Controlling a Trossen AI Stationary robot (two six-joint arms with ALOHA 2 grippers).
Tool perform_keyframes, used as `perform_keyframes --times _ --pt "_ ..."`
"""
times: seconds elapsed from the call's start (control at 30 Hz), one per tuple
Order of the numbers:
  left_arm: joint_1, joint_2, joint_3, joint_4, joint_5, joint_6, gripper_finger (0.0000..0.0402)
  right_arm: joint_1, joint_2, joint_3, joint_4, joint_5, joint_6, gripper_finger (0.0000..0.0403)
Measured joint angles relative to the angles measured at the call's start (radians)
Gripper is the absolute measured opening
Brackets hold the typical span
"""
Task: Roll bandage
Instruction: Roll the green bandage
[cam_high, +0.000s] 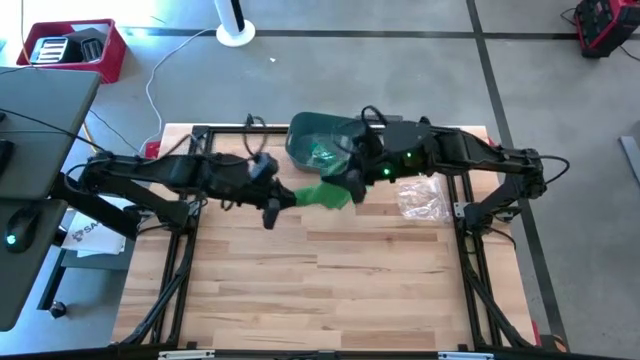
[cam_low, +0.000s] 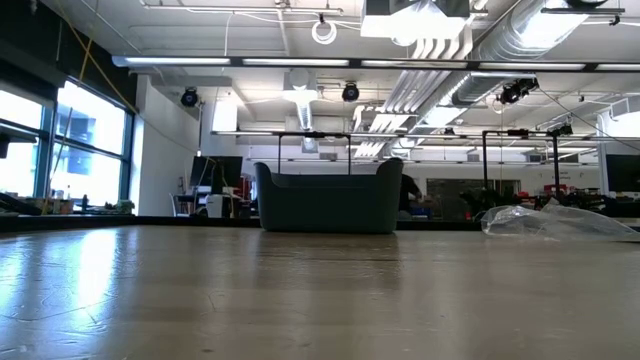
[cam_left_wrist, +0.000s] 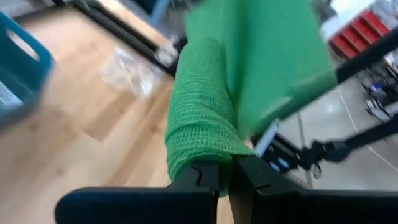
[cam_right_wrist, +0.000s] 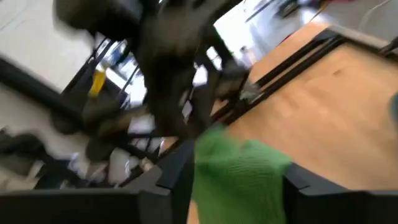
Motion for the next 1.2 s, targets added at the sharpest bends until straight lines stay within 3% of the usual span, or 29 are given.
perform_keyframes --times 0.17,0.3,0.47,0.67,0.8,0.93,1.07,1.2 --pt "0.002 -0.079 0.0 0.009 -0.147 0.06 0.0005 0.054 0.0 0.0 -0.007 -0.086 0.007 0.0071" --pt "0.003 -0.138 0.0 0.072 -0.221 0.114 0.0005 0.086 0.001 0.0 -0.013 -0.091 -0.032 0.0012" --pt "0.003 -0.186 0.001 0.196 -0.228 0.186 0.0005 0.108 0.004 0.0 -0.041 -0.039 -0.188 0.0013" --pt "0.004 -0.214 0.002 0.312 -0.144 0.24 0.0005 0.119 0.007 -0.002 -0.089 0.018 -0.366 0.0003" --pt "0.005 -0.227 0.002 0.337 -0.044 0.251 0.0005 0.114 -0.017 -0.003 -0.131 0.024 -0.377 0.0035" --pt "0.005 -0.226 0.002 0.336 0.053 0.255 0.0005 0.103 -0.079 -0.003 -0.078 0.019 -0.433 0.0103" --pt "0.005 -0.226 0.002 0.335 0.095 0.28 0.0005 0.111 -0.112 -0.003 0.115 0.014 -0.623 0.0162" --pt "0.006 -0.225 0.002 0.334 0.092 0.28 0.0005 0.119 -0.1 -0.002 0.308 0.023 -0.753 0.0182"
